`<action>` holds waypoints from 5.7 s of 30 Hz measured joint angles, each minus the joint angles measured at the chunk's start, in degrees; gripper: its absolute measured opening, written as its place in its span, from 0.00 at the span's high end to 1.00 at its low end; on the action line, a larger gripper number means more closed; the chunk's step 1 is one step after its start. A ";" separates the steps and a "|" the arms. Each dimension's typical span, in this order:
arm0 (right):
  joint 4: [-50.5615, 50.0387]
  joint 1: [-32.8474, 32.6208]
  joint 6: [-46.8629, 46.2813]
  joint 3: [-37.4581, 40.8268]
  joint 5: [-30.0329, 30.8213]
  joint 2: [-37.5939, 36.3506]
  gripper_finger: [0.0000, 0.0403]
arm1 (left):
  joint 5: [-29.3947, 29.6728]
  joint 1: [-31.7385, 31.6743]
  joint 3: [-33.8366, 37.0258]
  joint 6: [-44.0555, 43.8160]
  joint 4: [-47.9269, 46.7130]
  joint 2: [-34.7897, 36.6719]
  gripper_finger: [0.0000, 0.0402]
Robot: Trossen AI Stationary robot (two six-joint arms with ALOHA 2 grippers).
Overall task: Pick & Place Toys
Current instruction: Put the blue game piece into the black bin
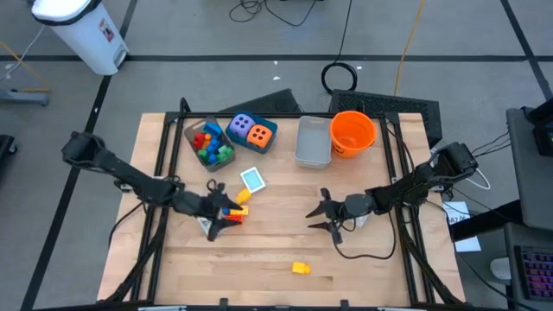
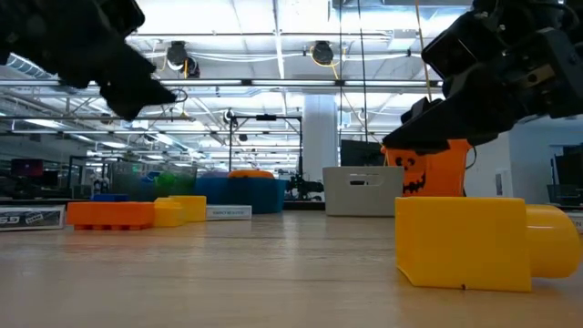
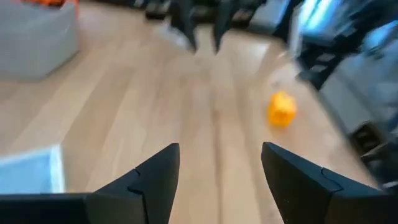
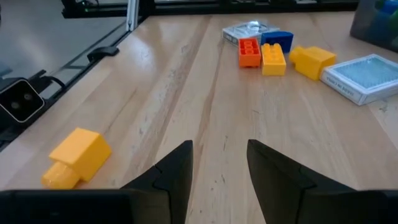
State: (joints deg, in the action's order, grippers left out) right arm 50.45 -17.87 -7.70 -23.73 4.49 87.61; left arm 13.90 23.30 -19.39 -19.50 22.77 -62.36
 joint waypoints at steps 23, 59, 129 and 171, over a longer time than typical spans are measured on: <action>-2.28 0.00 -0.22 -0.02 0.00 0.00 0.64 | -1.97 -3.25 -21.52 -22.92 -56.59 -10.04 0.41; -6.34 -2.03 -2.13 -0.02 -0.02 -0.02 0.64 | -5.93 -13.12 -21.54 -62.31 -58.97 -14.94 0.41; -7.09 -4.37 -3.21 -0.02 2.97 -0.02 0.64 | -10.24 -16.21 -21.54 -53.94 -67.60 -21.25 0.82; -7.05 -4.37 -3.19 -0.02 2.97 -0.02 0.64 | 12.65 -29.45 -21.54 -32.62 -61.54 3.59 0.82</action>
State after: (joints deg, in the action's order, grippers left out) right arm 43.40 -22.24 -10.90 -23.75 7.46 87.59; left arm 26.55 -6.16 -40.93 -52.12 -38.76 -58.77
